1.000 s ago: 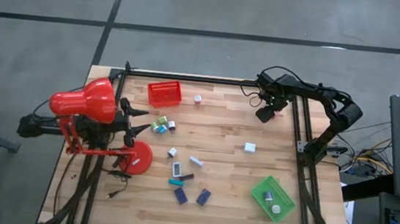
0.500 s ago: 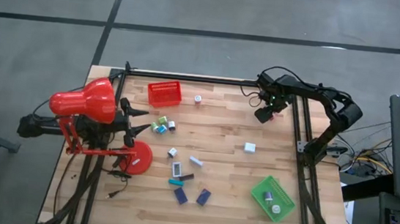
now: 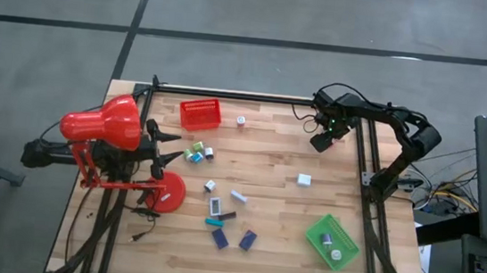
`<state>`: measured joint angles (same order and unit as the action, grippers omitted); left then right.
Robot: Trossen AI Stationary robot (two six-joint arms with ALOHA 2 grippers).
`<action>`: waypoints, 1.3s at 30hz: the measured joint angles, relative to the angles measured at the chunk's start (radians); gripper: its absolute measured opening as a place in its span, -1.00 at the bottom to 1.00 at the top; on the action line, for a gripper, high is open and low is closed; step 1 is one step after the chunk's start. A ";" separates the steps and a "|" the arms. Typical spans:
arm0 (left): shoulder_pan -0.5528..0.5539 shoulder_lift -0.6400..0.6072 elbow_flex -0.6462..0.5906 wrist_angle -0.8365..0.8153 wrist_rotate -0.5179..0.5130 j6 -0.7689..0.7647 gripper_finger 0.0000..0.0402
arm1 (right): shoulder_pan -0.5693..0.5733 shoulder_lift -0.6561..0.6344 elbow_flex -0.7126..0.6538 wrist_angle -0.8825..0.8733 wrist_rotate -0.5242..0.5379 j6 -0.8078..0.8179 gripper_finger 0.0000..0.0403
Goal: Pick & Place Office items
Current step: Put the pink charger adapter into the green bin
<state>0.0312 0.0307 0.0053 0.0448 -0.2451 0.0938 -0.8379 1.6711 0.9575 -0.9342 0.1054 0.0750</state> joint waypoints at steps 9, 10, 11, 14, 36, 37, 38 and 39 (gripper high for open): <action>0.000 0.000 0.000 0.000 0.000 0.000 0.22 | 0.000 0.000 -0.040 0.058 -0.002 -0.011 0.04; 0.000 0.000 0.000 0.000 0.000 0.000 0.22 | 0.000 0.000 -0.041 0.064 -0.002 -0.014 0.04; 0.000 0.000 0.000 0.000 0.000 0.000 0.22 | 0.000 0.000 -0.042 0.071 -0.002 -0.015 0.04; 0.000 0.000 0.000 0.000 0.000 0.000 0.22 | 0.000 0.000 -0.043 0.085 -0.002 -0.015 0.02; 0.000 0.000 0.000 0.000 0.000 0.000 0.22 | 0.000 0.000 -0.044 0.086 -0.005 -0.004 -0.18; 0.000 0.000 0.000 0.000 0.000 0.000 0.22 | 0.000 0.000 -0.044 0.086 -0.005 -0.003 -0.19; 0.000 0.000 0.000 0.000 0.000 0.000 0.22 | 0.000 0.000 -0.044 0.086 -0.005 -0.003 -0.20; 0.000 0.000 0.000 0.000 0.000 0.000 0.22 | 0.000 0.000 -0.044 0.085 -0.005 -0.003 -0.20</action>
<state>0.0314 0.0307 0.0051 0.0445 -0.2455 0.0940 -0.8379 1.6711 0.9138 -0.8490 0.1009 0.0717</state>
